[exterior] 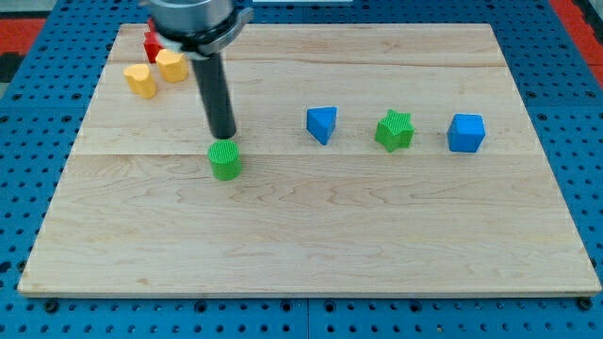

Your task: Move the green circle towards the bottom left corner of the board

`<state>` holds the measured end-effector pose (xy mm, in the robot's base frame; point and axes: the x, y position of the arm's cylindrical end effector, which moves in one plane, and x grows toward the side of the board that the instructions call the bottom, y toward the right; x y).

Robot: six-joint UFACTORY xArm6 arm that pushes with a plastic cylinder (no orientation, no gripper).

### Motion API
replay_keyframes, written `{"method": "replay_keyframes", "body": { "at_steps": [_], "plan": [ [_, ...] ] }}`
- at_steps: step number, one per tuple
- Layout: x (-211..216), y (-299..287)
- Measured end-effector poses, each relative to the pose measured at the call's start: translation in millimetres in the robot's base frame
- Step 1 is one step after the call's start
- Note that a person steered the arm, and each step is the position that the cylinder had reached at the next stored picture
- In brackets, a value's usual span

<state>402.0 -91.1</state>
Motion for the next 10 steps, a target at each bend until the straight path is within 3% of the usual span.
{"method": "replay_keyframes", "body": {
  "at_steps": [1, 2, 4, 5, 6, 8, 9, 10],
  "plan": [
    [70, 14],
    [127, -54],
    [167, -18],
    [165, -84],
    [161, -45],
    [148, 208],
    [102, 297],
    [54, 338]
  ]
}}
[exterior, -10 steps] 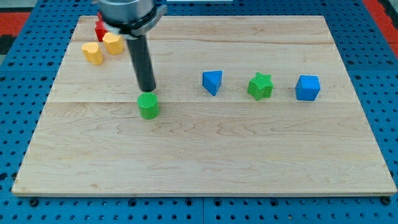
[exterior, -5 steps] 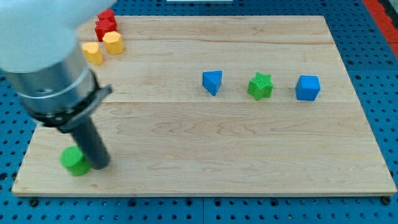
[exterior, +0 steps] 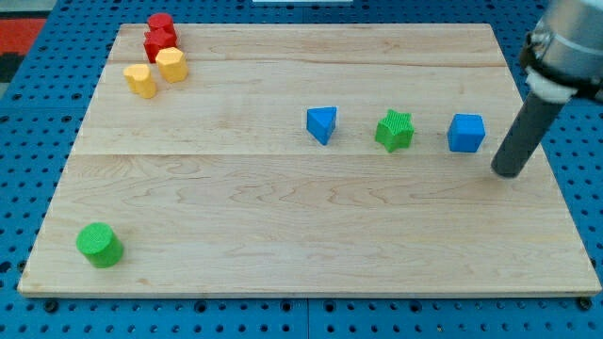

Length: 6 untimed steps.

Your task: Move the green circle towards the bottom left corner of the board

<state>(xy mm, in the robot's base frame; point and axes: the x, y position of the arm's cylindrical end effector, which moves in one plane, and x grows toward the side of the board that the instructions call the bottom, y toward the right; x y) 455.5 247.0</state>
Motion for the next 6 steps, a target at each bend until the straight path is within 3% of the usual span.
{"method": "replay_keyframes", "body": {
  "at_steps": [1, 3, 6],
  "plan": [
    [-30, -5],
    [-48, -99],
    [-44, -224]
  ]
}}
